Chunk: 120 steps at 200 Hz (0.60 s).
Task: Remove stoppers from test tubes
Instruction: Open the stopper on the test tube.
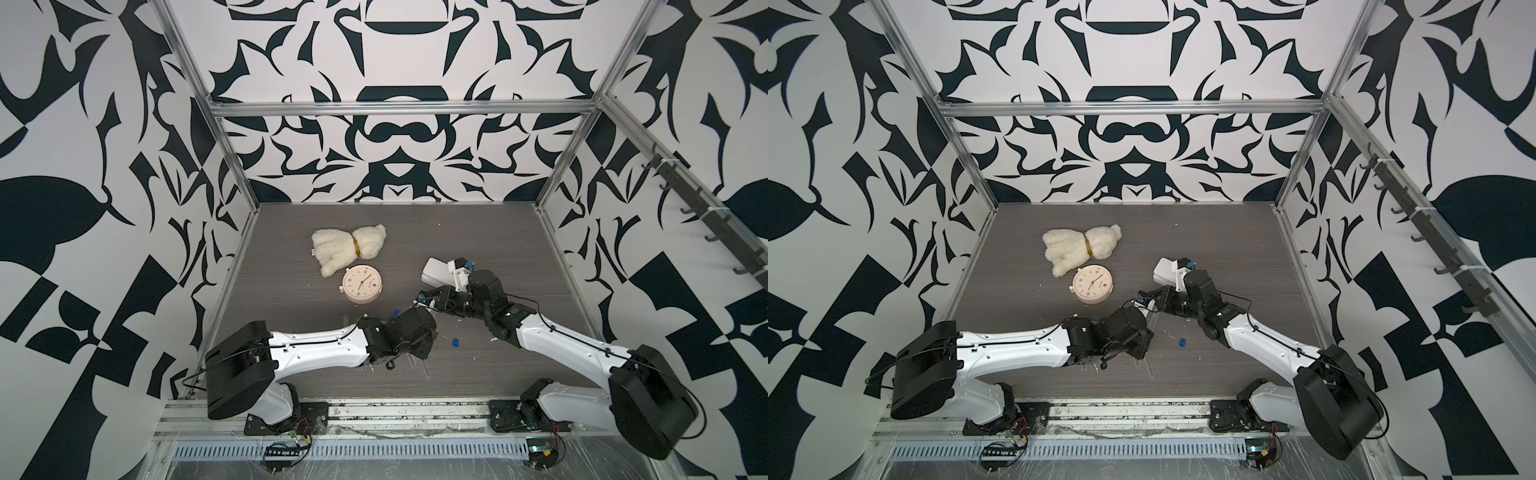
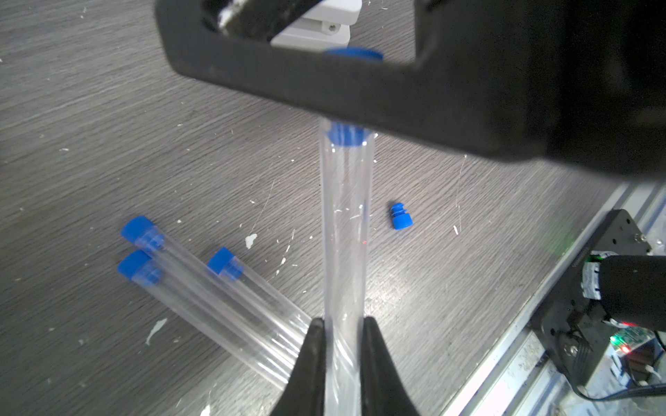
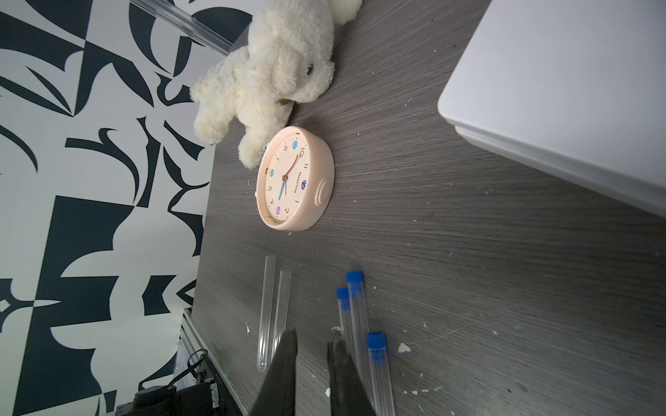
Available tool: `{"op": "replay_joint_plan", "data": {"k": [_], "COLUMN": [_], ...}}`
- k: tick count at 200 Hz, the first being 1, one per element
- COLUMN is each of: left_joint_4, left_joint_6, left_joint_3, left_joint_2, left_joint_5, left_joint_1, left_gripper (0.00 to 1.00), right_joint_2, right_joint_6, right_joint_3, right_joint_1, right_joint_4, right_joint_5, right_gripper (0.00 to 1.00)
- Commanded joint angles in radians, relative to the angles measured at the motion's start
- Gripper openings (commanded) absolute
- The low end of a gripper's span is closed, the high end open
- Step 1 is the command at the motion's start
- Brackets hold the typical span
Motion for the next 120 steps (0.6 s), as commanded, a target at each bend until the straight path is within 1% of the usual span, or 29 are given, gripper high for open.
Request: {"op": "replay_joint_plan", "data": {"k": [1,59,120], "left_joint_4": [-0.019,-0.026,-0.026], "left_joint_6": [-0.005,-0.019,-0.028], "left_joint_3": [0.007,-0.006,-0.018], "left_joint_2": [-0.035,-0.041,-0.045], "left_joint_5": [0.002,0.011,0.013], "left_joint_1": [-0.002,-0.002,-0.002], "left_gripper": [0.14,0.13,0.13], "right_joint_2": [-0.018,-0.023,-0.022], "right_joint_6": [-0.050,-0.122,-0.168], "right_joint_3": [0.046,0.082,0.108], "right_joint_1": [0.005,0.006,0.005], "right_joint_4": [-0.027,-0.098,-0.136], "right_joint_5": [0.042,0.111,0.157], "right_gripper": [0.13,0.13,0.13]}}
